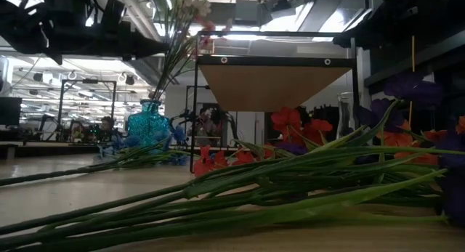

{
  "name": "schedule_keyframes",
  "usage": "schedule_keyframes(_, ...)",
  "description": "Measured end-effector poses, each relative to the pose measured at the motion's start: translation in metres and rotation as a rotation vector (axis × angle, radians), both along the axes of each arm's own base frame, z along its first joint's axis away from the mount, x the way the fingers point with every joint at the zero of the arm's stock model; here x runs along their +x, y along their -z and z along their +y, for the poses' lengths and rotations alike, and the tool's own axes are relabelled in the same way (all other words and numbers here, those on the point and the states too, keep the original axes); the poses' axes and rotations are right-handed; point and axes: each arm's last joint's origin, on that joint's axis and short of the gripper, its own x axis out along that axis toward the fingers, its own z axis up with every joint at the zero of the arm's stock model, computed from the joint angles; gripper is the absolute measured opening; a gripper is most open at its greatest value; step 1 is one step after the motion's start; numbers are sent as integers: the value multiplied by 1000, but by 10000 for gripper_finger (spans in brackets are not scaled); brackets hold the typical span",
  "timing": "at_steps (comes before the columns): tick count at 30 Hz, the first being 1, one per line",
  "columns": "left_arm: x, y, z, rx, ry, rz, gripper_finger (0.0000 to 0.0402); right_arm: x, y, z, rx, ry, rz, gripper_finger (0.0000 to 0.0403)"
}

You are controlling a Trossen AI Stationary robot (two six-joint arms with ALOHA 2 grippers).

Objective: Pick and place flowers into a vace then onto a shelf
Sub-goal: Put the white flowers into the blue vase

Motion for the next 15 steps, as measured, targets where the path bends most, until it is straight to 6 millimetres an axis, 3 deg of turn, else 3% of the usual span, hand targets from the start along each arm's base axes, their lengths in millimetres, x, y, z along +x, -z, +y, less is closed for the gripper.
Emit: schedule_keyframes(15, 1, 10, 1, -105, -4, 61, 25, 0, 0, 0, 3, 1, 1, 8)
